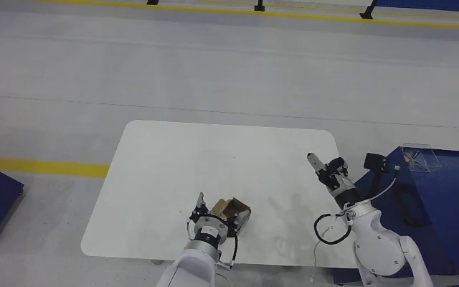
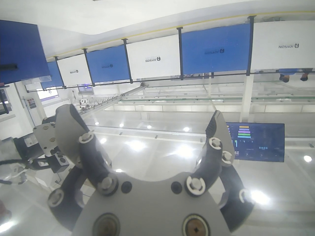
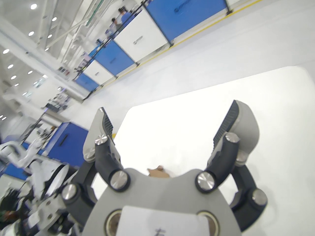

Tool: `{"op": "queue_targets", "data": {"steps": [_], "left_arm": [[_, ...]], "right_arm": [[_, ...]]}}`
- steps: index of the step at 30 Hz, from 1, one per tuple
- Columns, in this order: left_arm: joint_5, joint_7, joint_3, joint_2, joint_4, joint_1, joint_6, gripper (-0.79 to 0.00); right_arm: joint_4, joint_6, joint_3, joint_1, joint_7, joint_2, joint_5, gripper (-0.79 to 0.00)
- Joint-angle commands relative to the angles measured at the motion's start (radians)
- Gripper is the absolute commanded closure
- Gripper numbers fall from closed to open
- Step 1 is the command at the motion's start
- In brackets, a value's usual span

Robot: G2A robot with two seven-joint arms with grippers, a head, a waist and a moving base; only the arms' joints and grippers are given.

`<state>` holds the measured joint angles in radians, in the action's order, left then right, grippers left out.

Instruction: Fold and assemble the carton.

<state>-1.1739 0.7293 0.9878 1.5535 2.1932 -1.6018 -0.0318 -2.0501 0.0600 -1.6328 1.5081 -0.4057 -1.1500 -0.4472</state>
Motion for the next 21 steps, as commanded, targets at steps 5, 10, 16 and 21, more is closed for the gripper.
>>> {"op": "queue_targets", "data": {"steps": [5, 10, 16, 21], "left_arm": [[0.672, 0.037, -0.053, -0.042, 0.05, 0.024, 0.363, -0.785], [0.908, 0.064, -0.123, -0.069, -0.025, 0.052, 0.647, -0.785], [0.901, 0.062, -0.141, -0.075, -0.108, 0.041, 0.836, -0.785], [0.978, 0.081, -0.157, -0.074, -0.151, 0.053, 0.966, -0.785]], "right_arm": [[0.276, 0.027, 0.205, -0.269, -0.276, -0.006, -0.123, -0.785], [0.471, -0.026, 0.346, -0.392, -0.298, -0.018, -0.24, -0.785], [0.61, -0.069, 0.463, -0.456, -0.325, -0.035, -0.294, -0.785], [0.649, -0.037, 0.489, -0.477, -0.326, -0.046, -0.253, -0.785]]}}
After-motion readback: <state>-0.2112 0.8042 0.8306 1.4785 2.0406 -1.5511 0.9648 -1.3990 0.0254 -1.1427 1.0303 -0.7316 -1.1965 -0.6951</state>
